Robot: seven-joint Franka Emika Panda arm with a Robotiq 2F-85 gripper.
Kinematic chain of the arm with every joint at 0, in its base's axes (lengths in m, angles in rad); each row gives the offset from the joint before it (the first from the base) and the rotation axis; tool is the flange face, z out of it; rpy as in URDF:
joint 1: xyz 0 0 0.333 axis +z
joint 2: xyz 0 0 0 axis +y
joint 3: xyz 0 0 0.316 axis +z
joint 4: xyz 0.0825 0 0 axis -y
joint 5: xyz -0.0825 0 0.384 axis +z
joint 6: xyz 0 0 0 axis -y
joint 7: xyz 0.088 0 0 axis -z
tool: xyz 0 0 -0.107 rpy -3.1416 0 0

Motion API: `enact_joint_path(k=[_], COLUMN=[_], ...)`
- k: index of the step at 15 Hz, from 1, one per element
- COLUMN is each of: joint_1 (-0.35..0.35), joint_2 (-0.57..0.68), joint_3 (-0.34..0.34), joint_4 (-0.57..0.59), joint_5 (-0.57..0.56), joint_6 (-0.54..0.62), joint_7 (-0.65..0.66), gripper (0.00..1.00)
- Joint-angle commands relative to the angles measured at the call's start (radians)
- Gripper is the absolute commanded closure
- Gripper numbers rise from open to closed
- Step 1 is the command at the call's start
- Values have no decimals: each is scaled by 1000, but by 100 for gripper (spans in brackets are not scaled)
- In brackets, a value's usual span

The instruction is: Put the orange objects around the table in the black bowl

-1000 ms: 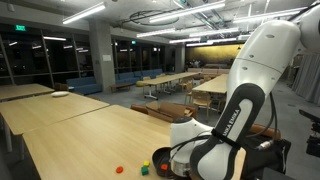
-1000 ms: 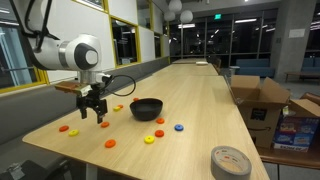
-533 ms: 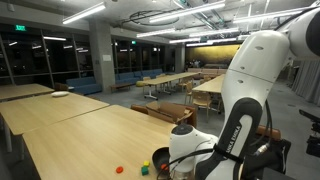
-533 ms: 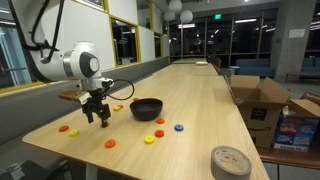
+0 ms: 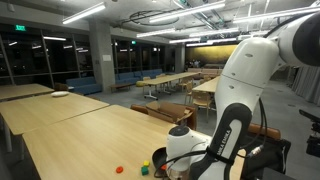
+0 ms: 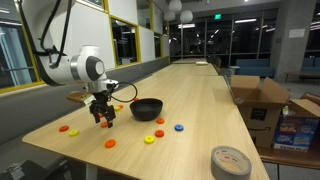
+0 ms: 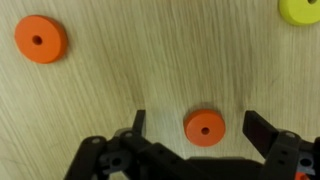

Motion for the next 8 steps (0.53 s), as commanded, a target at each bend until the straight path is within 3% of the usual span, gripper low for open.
enact_joint_path(k=[1, 4, 5, 7, 8], joint_1=[19, 10, 11, 10, 10], joint_2=[22, 33, 36, 41, 43], joint_3=[-21, -17, -19, -18, -18], joint_4=[25, 34, 36, 36, 36], joint_5=[-2, 4, 2, 5, 6], joint_6=[25, 17, 18, 18, 16], joint_7=[36, 31, 31, 29, 27], gripper=[0, 3, 27, 29, 36])
